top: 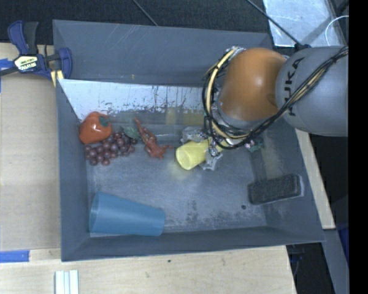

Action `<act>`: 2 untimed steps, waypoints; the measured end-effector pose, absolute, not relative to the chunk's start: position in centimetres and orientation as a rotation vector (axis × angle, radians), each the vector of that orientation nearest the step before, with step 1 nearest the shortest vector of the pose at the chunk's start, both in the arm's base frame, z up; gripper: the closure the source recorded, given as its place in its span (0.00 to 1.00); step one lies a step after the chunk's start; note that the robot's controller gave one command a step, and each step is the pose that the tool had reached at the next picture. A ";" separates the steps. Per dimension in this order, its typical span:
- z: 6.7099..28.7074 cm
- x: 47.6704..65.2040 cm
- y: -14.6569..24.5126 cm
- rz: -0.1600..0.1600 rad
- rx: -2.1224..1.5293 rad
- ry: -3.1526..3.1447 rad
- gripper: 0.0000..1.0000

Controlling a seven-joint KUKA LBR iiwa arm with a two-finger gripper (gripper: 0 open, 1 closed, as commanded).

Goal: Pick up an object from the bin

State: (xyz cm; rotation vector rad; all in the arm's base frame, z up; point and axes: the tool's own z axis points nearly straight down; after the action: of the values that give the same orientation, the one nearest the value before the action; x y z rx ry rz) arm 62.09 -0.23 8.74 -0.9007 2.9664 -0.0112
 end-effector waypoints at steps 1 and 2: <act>10.4 61.4 0.1 -0.007 -0.896 2.976 1.00; 9.8 60.7 -2.1 -0.013 -1.035 2.924 1.00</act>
Offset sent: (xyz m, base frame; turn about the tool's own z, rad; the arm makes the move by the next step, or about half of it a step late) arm -0.0195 -0.0303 -0.0103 -0.1337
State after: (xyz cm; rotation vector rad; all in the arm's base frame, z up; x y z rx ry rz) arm 60.69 -2.14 9.76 -1.0351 2.9238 -0.0129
